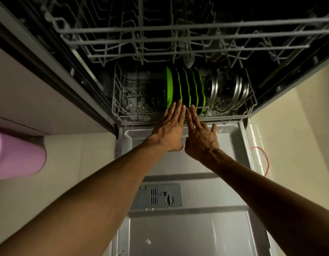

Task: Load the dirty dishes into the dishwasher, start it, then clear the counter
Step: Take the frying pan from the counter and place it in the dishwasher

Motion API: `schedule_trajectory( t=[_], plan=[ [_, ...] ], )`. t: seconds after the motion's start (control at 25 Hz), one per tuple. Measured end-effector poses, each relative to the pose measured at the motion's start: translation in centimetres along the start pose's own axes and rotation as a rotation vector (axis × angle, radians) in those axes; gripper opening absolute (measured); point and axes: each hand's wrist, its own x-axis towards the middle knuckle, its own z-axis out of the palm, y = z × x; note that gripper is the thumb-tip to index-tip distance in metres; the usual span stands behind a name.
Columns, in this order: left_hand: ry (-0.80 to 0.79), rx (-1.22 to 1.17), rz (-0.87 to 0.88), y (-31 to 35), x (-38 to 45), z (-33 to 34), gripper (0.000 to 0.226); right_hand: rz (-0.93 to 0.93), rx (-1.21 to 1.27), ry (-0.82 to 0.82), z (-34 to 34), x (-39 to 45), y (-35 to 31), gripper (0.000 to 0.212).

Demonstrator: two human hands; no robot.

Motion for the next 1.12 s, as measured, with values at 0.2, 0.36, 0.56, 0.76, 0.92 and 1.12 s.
schedule_trajectory(
  t=[0.2, 0.36, 0.56, 0.76, 0.92, 1.12],
  plan=[
    [-0.058, 0.024, -0.038, -0.5, 2.2, -2.4, 0.113, -0.008, -0.040, -0.037, -2.0, 2.4, 0.6, 0.106],
    [-0.093, 0.004, -0.097, -0.4, 3.1, -3.9, 0.103, -0.041, -0.115, -0.062, -3.0, 3.8, 1.5, 0.108],
    [0.150, -0.093, 0.038, 1.2, -2.4, -6.0, 0.091, -0.031, 0.018, -0.100, -4.4, 3.2, 0.6, 0.102],
    [1.023, -0.181, 0.251, -0.5, -9.6, -14.1, 0.059, -0.476, 0.279, 0.774, -12.8, -3.2, -0.8, 0.026],
    [0.942, -0.157, -0.073, -3.4, -7.5, -20.7, 0.036, -0.410, 0.206, 1.033, -21.6, -1.4, -1.7, 0.027],
    [0.534, 0.240, -0.178, -3.5, -5.8, -19.5, 0.076, -0.097, -0.027, 0.580, -20.9, 1.2, -1.5, 0.057]
  ],
)
